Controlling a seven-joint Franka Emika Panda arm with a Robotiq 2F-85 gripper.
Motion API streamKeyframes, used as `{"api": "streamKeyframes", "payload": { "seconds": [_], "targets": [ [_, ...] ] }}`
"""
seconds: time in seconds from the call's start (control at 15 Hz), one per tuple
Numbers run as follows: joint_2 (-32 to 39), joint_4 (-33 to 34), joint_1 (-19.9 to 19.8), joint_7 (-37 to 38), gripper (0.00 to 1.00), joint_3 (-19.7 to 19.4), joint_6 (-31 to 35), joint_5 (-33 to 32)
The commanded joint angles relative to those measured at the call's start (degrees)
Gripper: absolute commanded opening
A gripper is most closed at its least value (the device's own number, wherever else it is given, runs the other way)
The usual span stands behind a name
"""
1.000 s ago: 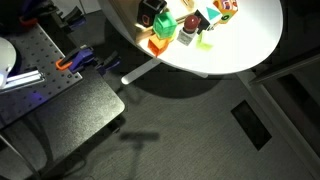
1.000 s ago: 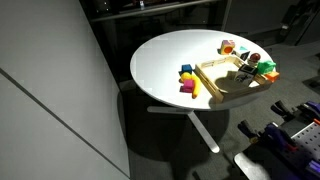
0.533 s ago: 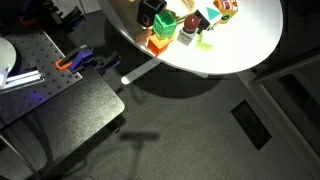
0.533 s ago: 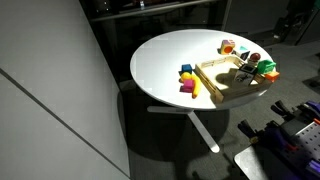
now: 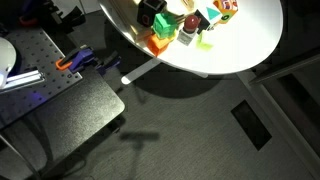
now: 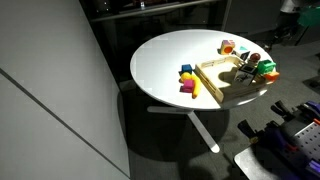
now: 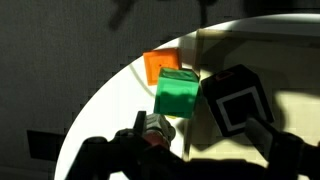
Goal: Put the green block on the tray
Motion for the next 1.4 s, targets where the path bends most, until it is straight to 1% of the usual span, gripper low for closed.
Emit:
{"api": "streamKeyframes", "payload": {
  "seconds": [0.0,0.87,1.33],
  "targets": [
    [3.77,1.41,-0.61,2.94,1.00,-0.24,2.75,-1.99],
    [13.06,3.60,0.24,5.73,1.00,-2.81,8.93,-3.69],
    [16.75,4.92,1.25,6.64,1.00,-3.20,10.31,-3.81]
  ]
}}
